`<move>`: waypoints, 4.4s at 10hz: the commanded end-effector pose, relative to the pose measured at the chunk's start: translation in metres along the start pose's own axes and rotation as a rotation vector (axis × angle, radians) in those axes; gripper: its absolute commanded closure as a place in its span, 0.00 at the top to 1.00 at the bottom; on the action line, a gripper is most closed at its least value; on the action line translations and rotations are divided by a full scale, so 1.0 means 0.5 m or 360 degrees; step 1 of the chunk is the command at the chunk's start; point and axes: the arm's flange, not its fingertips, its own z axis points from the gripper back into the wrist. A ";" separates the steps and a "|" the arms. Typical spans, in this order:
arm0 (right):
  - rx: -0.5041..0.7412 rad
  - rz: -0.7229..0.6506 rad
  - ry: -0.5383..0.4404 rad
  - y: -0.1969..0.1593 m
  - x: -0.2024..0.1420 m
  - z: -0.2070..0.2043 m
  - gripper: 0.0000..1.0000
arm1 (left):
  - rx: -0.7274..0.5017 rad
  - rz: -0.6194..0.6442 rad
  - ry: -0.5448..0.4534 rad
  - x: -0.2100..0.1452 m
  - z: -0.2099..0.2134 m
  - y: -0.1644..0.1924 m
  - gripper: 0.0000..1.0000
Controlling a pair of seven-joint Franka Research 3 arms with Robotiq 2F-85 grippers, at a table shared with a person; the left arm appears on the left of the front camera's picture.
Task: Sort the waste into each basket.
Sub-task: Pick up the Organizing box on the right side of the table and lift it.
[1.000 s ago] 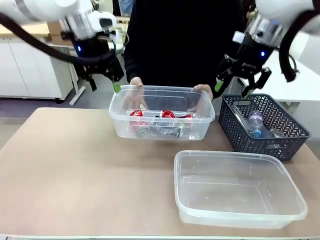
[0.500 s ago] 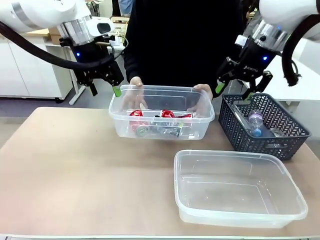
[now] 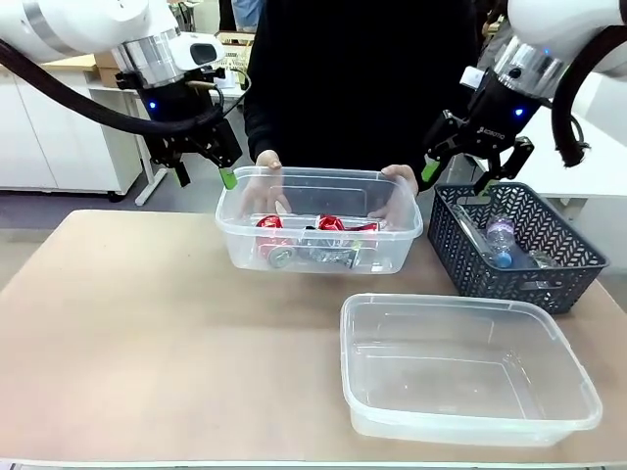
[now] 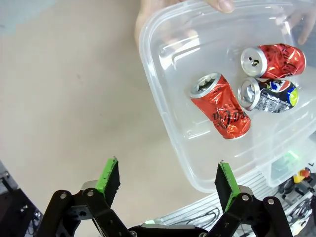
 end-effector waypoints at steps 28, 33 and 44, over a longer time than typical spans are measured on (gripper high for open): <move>-0.0677 -0.0069 0.0726 -0.281 -0.263 -0.232 1.00 | 0.0074 0.0549 0.0482 -0.181 -0.370 -0.538 1.00; -0.0535 -0.0200 0.0818 -0.356 -0.276 -0.317 1.00 | 0.0062 0.0554 0.0354 -0.135 -0.418 -0.487 1.00; -0.0336 -0.0083 0.0815 -0.366 -0.296 -0.290 0.00 | 0.0098 0.0490 0.0395 -0.144 -0.424 -0.496 0.00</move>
